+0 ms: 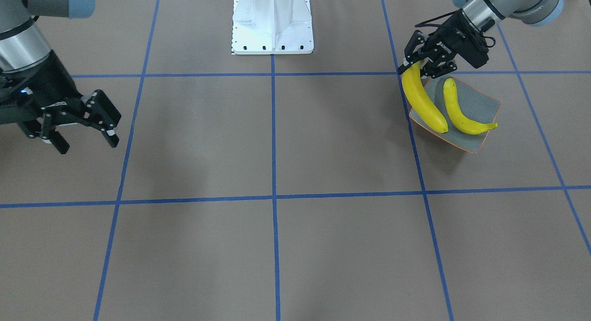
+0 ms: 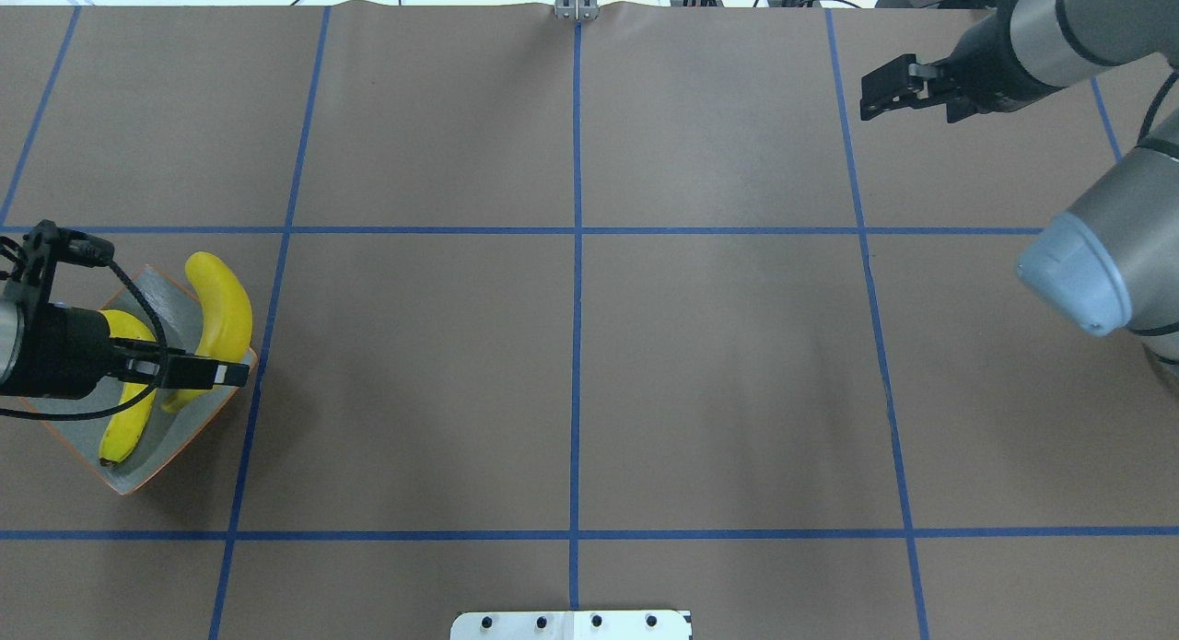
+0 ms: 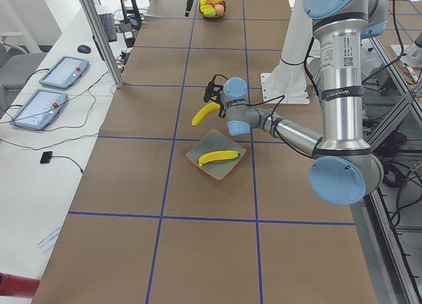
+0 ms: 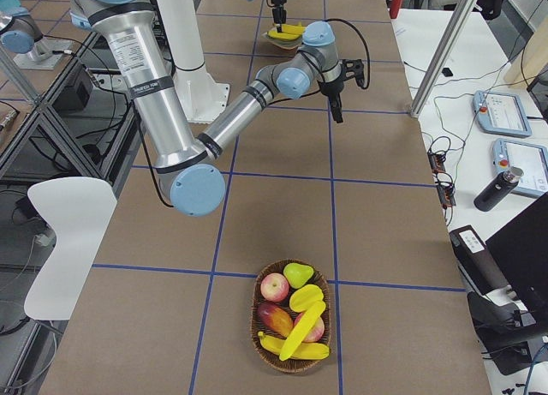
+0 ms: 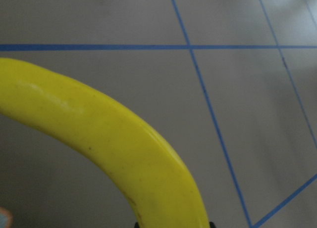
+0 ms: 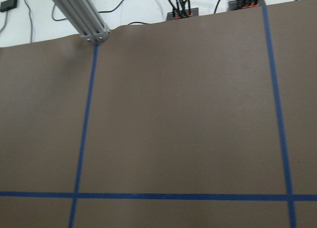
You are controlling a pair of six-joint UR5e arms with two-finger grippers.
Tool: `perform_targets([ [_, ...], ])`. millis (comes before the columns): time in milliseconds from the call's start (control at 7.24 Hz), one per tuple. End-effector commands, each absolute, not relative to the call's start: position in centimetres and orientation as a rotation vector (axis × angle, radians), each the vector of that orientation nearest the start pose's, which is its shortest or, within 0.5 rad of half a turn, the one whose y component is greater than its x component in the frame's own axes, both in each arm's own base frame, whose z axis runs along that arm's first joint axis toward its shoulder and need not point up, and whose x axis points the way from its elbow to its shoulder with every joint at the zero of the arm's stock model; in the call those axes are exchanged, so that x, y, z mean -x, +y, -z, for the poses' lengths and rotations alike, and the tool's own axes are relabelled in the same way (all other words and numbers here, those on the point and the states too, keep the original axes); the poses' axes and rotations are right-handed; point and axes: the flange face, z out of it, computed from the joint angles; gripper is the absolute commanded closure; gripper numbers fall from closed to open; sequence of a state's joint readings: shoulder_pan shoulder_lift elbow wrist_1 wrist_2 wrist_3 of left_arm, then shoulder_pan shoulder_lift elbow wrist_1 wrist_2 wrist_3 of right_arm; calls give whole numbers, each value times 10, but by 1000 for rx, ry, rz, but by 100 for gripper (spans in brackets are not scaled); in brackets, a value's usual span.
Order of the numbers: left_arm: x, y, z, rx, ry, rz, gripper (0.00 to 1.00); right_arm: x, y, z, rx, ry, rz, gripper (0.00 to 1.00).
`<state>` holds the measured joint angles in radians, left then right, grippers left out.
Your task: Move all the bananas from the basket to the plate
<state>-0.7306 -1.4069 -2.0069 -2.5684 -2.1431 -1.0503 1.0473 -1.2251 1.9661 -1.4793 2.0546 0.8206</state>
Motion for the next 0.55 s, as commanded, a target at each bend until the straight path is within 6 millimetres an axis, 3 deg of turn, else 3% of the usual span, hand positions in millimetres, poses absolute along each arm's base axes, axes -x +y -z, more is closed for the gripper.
perform_targets([
  [0, -241, -322, -454, -320, 1176, -220, 100, 147, -546, -331, -353, -840, 53, 0],
  [276, -249, -327, -478, -325, 1128, -234, 82, 104, -566, -367, -377, -805, 151, 0],
  [415, -254, -334, -494, -332, 1093, -218, 67, 87, -572, -381, -381, -804, 191, 0],
])
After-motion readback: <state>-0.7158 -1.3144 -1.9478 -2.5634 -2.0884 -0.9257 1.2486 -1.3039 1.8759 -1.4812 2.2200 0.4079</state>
